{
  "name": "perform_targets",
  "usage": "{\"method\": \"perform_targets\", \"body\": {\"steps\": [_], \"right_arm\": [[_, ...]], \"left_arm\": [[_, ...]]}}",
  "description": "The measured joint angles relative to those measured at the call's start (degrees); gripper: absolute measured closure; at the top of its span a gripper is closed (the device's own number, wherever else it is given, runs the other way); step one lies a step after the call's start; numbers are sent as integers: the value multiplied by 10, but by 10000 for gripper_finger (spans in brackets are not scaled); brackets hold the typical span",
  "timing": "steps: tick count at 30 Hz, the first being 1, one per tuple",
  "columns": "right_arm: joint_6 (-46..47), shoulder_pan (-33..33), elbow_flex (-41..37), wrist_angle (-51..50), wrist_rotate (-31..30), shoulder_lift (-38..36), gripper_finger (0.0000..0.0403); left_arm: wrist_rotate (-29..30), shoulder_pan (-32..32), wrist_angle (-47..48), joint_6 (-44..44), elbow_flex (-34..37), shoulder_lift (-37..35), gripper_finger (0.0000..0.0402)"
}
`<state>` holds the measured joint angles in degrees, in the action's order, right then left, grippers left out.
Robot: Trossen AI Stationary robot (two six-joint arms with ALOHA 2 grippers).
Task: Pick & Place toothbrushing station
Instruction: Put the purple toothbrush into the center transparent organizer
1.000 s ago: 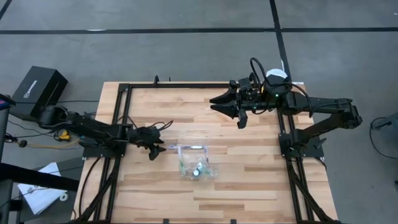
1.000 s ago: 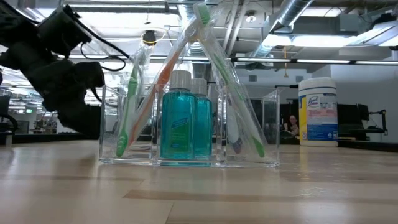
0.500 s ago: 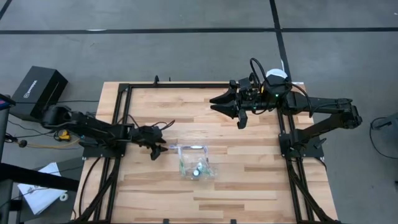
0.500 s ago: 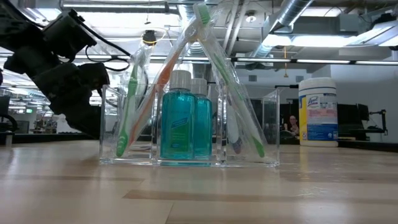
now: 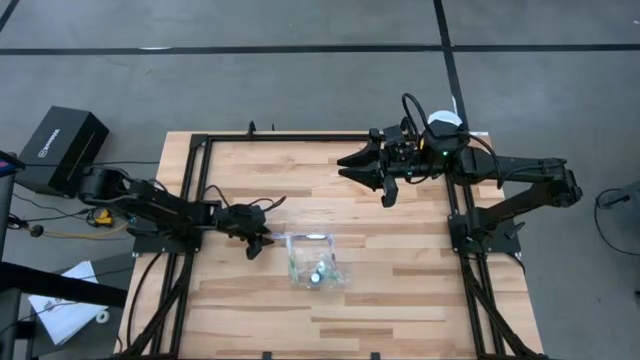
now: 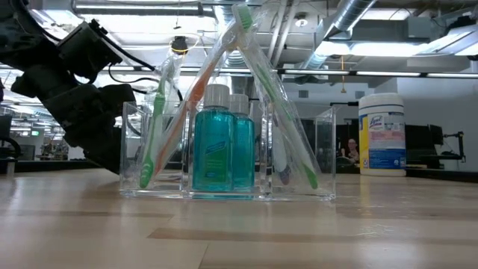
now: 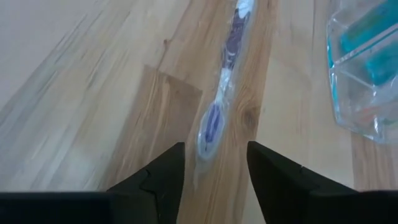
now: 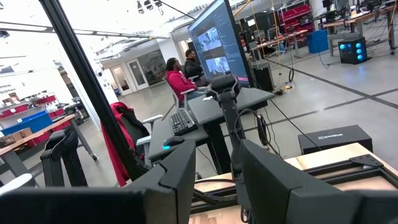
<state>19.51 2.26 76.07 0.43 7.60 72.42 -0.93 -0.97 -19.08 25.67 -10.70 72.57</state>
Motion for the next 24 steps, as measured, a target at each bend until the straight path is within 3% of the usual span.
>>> {"method": "perform_targets", "body": {"steps": [10, 18, 24], "right_arm": [[0, 0, 0, 0, 0, 0, 285], [0, 0, 0, 0, 0, 0, 285], [-3, 0, 0, 0, 0, 0, 285]], "left_arm": [[0, 0, -17, 0, 0, 8, 296], [0, 0, -17, 7, 0, 8, 393], [-6, 0, -19, 45, 0, -7, 400]]}}
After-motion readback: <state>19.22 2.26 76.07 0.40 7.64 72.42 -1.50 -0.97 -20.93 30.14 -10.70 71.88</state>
